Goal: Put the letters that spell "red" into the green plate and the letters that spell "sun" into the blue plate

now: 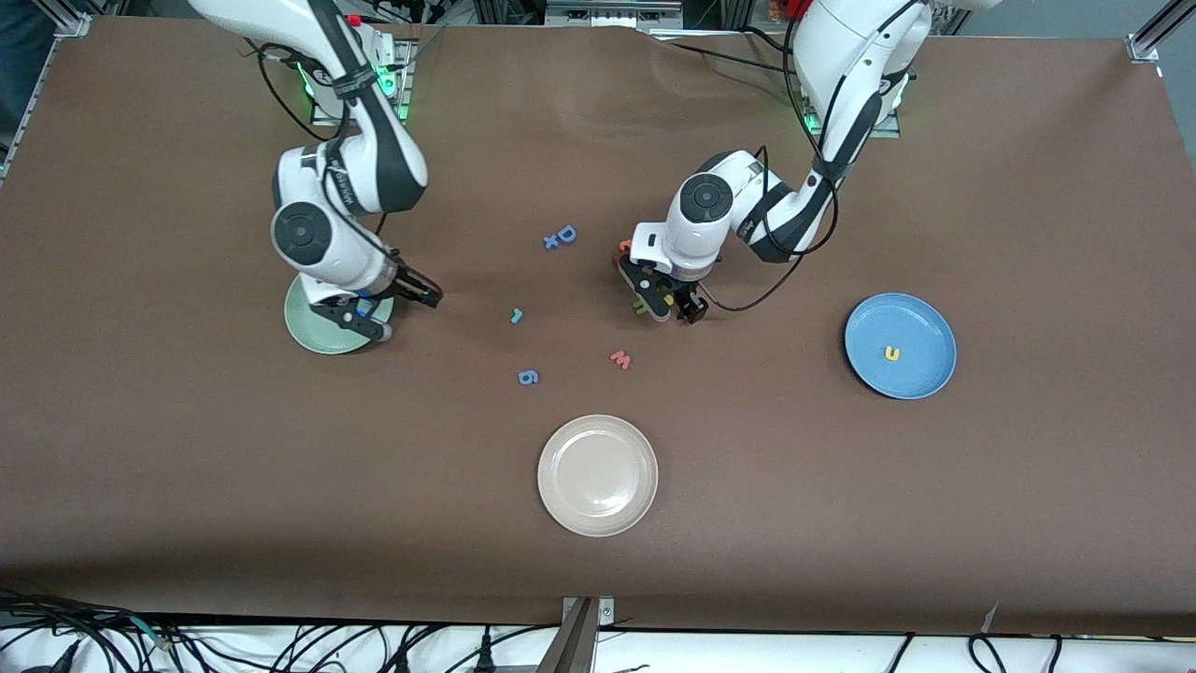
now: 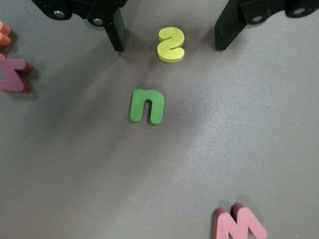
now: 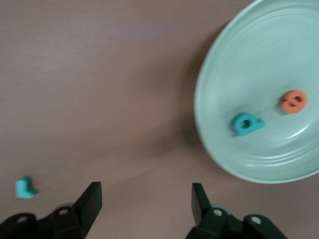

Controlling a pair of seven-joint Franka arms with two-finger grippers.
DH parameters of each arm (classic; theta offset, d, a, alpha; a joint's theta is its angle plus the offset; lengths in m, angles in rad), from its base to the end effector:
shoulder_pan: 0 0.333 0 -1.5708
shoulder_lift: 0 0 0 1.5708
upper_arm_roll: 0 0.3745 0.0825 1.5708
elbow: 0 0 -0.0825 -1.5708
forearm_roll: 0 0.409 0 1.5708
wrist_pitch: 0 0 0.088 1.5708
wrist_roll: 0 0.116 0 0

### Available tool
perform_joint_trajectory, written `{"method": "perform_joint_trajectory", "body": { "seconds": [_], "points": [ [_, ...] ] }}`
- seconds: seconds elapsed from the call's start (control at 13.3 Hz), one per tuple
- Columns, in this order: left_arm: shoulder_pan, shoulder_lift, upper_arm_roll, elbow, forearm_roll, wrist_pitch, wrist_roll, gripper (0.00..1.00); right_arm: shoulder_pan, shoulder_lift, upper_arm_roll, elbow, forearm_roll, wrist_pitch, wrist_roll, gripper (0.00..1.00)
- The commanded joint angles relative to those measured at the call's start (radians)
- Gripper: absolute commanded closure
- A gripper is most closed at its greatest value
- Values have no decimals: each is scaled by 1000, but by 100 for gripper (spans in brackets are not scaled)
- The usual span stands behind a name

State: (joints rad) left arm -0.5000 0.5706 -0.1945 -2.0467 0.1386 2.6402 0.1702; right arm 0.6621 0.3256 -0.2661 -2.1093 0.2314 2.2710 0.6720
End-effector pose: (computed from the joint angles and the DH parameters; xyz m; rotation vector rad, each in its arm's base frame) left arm 0.4921 -0.4090 0.1834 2.7521 -1.4209 0.0430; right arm 0.5450 0.2398 0.2816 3.0532 -0.6692 -0.2606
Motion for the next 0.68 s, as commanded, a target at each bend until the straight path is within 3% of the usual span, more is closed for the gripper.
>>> {"method": "perform_joint_trajectory", "body": {
  "seconds": [0.0,0.23,0.6],
  "points": [
    [-15,22,15,22,32,18,0,18,77,85,4,96,19,57,116,23],
    [-17,29,17,22,33,35,0,19,174,235,4,208,19,149,279,35],
    [-18,35,36,22,90,37,3,44,206,312,4,249,19,188,291,46]
  ]
}}
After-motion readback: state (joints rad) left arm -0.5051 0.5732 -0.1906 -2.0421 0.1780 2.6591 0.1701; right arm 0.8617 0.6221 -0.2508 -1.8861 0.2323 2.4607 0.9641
